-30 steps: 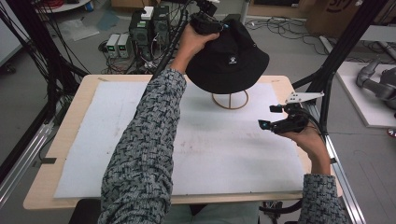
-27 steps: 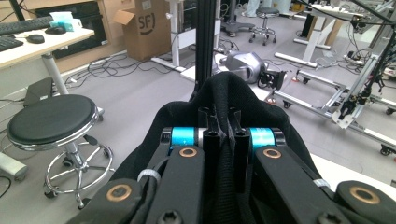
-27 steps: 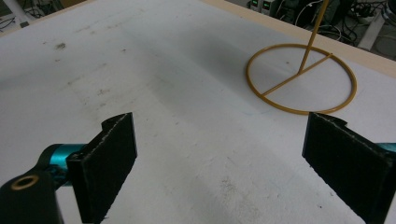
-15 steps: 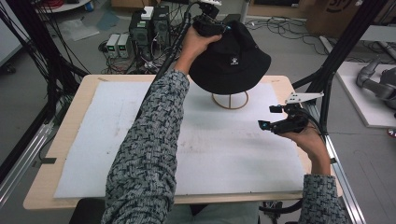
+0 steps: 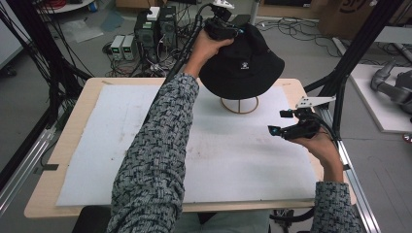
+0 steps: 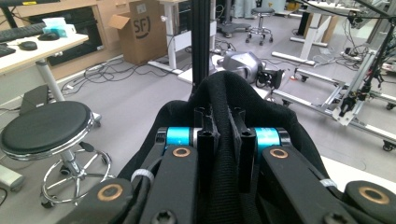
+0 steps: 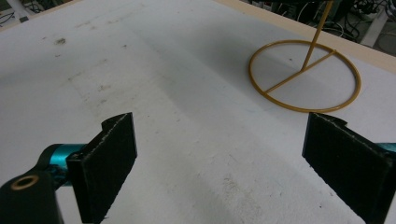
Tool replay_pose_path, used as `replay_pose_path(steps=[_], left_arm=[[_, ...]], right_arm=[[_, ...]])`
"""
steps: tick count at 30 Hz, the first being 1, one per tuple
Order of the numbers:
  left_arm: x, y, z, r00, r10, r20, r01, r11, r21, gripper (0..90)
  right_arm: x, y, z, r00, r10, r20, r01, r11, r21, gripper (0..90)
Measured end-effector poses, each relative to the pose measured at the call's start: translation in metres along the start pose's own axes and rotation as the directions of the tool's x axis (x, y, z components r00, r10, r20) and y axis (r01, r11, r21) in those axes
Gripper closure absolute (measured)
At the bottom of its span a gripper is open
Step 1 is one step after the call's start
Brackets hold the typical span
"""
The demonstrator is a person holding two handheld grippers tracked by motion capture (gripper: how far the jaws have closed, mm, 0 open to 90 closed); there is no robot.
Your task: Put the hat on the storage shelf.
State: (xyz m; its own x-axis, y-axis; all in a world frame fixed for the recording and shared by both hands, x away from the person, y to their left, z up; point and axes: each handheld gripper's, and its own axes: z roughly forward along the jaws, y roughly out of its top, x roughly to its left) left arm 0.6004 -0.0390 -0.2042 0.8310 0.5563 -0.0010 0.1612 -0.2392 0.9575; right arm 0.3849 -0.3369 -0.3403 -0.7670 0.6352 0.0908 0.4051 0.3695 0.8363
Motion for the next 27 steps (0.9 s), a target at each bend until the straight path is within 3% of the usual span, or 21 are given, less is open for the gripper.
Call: replay_pose_path(steps=[14,20,27], left_arm=[[-0.004,-0.005,0.009,0.9995,0.003,0.031,-0.003,0.9998,0.019,81.4],[-0.004,-0.006,0.009,0.9993,0.023,0.028,-0.025,0.9986,0.047,75.3],[-0.003,-0.010,0.012,0.9991,0.006,0.041,-0.009,0.9976,0.069,70.5]], right_arm=[[0.000,0.000,0.001,1.0000,-0.001,-0.001,0.001,1.000,0.002,9.7],[0.001,0.000,0.001,1.0000,0.000,-0.001,0.000,1.000,0.005,9.7],[0.000,0.000,0.002,1.0000,-0.006,-0.001,0.006,1.000,0.004,9.7]])
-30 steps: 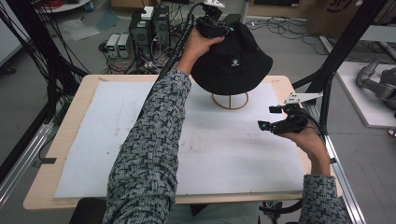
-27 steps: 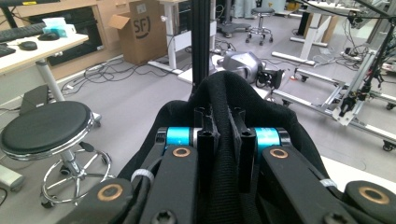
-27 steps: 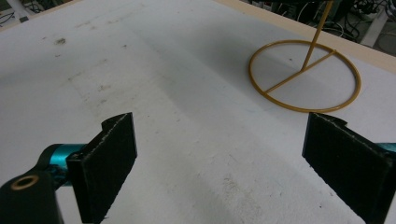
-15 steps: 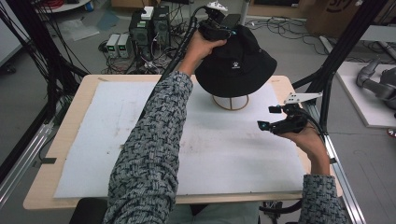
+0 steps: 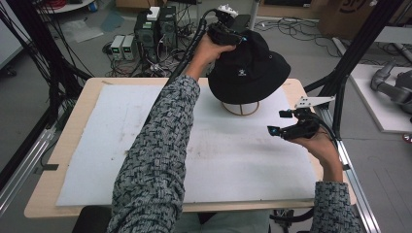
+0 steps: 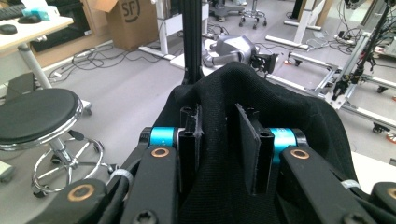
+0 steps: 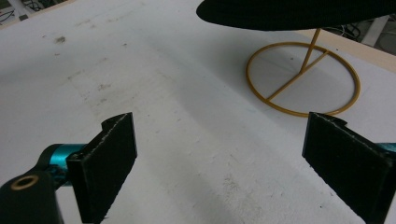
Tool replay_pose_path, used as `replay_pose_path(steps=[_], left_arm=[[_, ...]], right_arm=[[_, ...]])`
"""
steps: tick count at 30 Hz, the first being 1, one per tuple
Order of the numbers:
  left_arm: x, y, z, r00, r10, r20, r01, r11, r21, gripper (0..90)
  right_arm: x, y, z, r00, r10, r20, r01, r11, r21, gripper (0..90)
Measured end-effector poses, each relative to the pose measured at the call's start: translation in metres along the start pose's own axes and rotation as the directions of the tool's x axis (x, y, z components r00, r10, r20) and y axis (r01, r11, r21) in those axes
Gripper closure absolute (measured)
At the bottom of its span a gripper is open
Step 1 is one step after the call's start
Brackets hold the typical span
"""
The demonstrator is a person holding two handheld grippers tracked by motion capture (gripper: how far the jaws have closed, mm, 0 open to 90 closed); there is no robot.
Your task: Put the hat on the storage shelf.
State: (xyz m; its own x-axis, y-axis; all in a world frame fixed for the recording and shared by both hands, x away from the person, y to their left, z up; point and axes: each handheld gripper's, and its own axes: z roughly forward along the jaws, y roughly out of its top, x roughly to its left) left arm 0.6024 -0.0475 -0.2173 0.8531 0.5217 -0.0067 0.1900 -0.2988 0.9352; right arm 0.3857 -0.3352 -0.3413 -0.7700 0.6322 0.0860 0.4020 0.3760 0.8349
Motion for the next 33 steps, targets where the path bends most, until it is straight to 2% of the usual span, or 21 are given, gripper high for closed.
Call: replay_pose_path(steps=[12,23,33], left_arm=[[0.000,-0.008,0.005,0.9995,0.030,0.010,-0.031,0.9957,0.088,63.2],[0.001,-0.008,0.003,0.9993,0.030,0.024,-0.032,0.9941,0.104,58.7],[0.003,-0.003,-0.011,0.9987,0.028,0.042,-0.032,0.9942,0.103,52.2]], right_arm=[[0.000,0.000,0.000,1.0000,0.002,-0.001,-0.002,1.000,-0.002,9.7],[0.000,0.000,0.001,1.0000,0.003,-0.002,-0.003,1.000,0.001,9.7],[0.000,0.000,0.001,1.0000,0.007,-0.003,-0.007,1.000,-0.002,9.7]])
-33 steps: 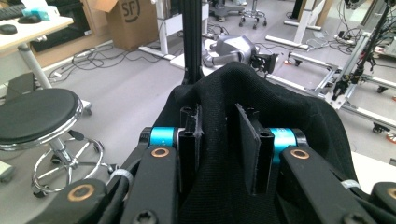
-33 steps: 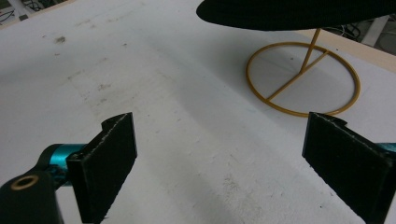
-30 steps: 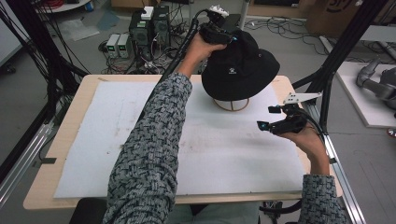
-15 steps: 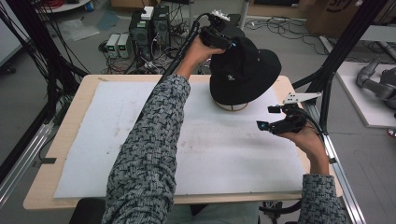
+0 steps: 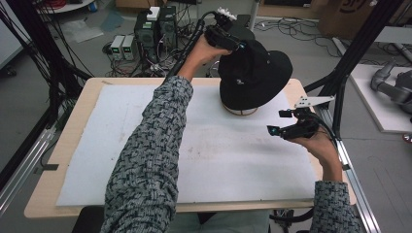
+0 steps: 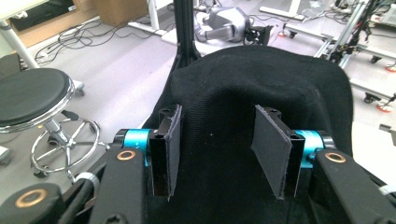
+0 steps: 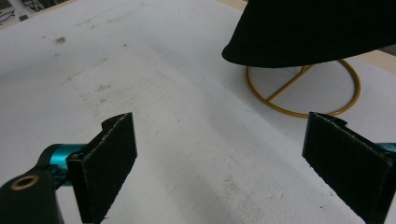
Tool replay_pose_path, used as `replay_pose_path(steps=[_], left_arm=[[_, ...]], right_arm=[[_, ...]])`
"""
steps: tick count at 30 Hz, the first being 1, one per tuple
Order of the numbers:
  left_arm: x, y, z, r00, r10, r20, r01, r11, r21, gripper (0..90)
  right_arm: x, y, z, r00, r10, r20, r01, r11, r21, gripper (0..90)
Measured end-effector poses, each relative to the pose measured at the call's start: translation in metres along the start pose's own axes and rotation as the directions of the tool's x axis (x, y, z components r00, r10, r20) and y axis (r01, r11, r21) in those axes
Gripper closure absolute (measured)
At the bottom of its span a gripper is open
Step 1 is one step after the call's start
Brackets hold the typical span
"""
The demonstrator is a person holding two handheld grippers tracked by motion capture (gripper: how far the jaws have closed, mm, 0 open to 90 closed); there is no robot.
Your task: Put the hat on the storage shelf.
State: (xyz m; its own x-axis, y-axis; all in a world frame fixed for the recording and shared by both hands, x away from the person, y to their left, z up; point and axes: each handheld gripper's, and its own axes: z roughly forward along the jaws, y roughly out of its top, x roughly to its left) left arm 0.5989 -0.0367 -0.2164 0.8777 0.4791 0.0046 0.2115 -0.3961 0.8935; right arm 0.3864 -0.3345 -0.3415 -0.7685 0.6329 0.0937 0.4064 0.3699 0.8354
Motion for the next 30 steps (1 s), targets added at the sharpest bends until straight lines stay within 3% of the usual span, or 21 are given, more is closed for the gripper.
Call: replay_pose_path(steps=[4,8,11,18,24,27,30], left_arm=[[0.000,0.001,-0.010,0.9999,0.011,0.002,-0.011,0.9999,-0.004,51.1],[0.002,-0.005,-0.026,0.9998,-0.006,-0.018,0.005,0.9985,-0.054,50.3],[0.006,-0.009,-0.037,0.9996,0.006,-0.027,-0.007,0.9999,-0.010,49.9],[0.009,-0.017,-0.066,0.9992,0.004,-0.038,-0.003,0.9993,0.037,45.6],[0.005,-0.017,-0.090,0.9979,0.044,-0.048,-0.039,0.9933,0.109,43.1],[0.005,-0.018,-0.101,0.9964,0.044,-0.073,-0.033,0.9901,0.136,42.7],[0.006,-0.019,-0.114,0.9973,0.023,-0.069,-0.012,0.9876,0.156,41.9]], right_arm=[[0.000,0.000,0.001,1.0000,-0.001,0.002,0.001,1.000,0.003,9.7],[0.000,0.001,0.003,1.0000,-0.007,-0.002,0.007,1.000,0.006,9.7],[0.000,0.001,0.005,1.0000,-0.008,-0.004,0.008,1.000,0.015,9.7],[-0.001,0.002,0.010,0.9999,-0.008,-0.009,0.008,1.000,0.019,9.7],[-0.003,0.002,0.010,1.0000,-0.002,-0.004,0.003,1.000,0.021,9.7],[-0.003,0.003,0.009,1.0000,-0.003,-0.005,0.003,1.000,0.015,9.7],[-0.003,0.003,0.010,1.0000,0.000,-0.008,0.001,1.000,0.017,9.7]])
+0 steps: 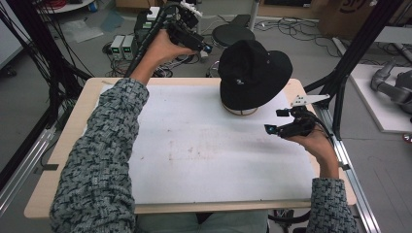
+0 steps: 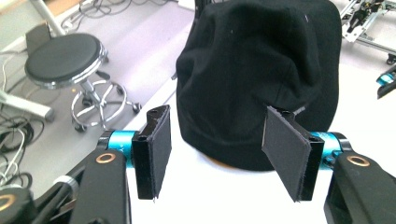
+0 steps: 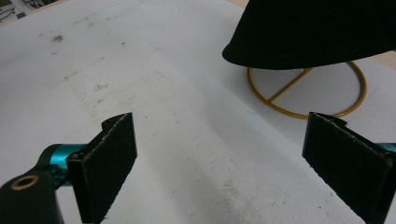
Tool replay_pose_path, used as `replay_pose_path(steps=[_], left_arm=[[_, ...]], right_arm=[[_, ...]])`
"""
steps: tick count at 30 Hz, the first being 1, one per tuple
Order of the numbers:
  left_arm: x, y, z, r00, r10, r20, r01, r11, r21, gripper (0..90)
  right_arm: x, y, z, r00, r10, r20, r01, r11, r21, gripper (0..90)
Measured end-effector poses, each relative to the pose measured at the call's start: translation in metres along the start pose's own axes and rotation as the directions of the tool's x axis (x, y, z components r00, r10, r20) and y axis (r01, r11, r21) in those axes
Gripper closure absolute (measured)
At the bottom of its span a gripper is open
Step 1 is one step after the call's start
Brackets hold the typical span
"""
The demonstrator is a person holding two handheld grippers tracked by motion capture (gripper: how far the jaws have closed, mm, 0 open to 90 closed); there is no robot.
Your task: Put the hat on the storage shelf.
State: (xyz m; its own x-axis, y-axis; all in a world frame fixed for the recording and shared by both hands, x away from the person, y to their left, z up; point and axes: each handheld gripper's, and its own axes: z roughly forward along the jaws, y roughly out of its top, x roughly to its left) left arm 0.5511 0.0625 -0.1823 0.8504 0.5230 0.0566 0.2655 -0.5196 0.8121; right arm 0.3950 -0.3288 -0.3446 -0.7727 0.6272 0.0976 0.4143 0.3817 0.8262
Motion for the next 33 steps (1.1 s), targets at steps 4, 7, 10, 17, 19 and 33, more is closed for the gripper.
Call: replay_pose_path(steps=[4,7,10,17,19,33], left_arm=[[-0.002,-0.006,-0.014,0.9998,0.010,-0.018,-0.010,0.9995,0.028,41.3],[-0.001,-0.010,-0.024,0.9997,0.003,-0.026,-0.002,0.9988,0.049,40.6],[-0.001,-0.018,-0.034,0.9991,-0.007,-0.041,0.009,0.9986,0.051,40.3],[-0.001,-0.035,-0.055,0.9985,-0.014,-0.053,0.019,0.9950,0.098,39.2],[-0.001,-0.038,-0.062,0.9981,-0.010,-0.061,0.016,0.9941,0.107,38.6],[-0.007,-0.071,-0.113,0.9936,-0.026,-0.110,0.029,0.9992,0.026,39.4]], right_arm=[[-0.001,0.000,0.002,1.0000,0.000,0.001,0.000,1.000,0.002,9.7],[-0.001,0.001,0.003,1.0000,-0.003,0.002,0.003,1.000,0.004,9.7],[-0.001,0.002,0.003,1.0000,-0.005,-0.002,0.005,1.000,0.005,9.7],[-0.005,0.002,0.003,1.0000,0.007,-0.006,-0.007,1.000,0.007,9.7],[-0.006,0.002,0.004,0.9999,0.009,-0.006,-0.009,1.000,0.007,9.7],[-0.003,0.006,0.006,1.0000,-0.002,-0.003,0.002,1.000,0.009,9.7]])
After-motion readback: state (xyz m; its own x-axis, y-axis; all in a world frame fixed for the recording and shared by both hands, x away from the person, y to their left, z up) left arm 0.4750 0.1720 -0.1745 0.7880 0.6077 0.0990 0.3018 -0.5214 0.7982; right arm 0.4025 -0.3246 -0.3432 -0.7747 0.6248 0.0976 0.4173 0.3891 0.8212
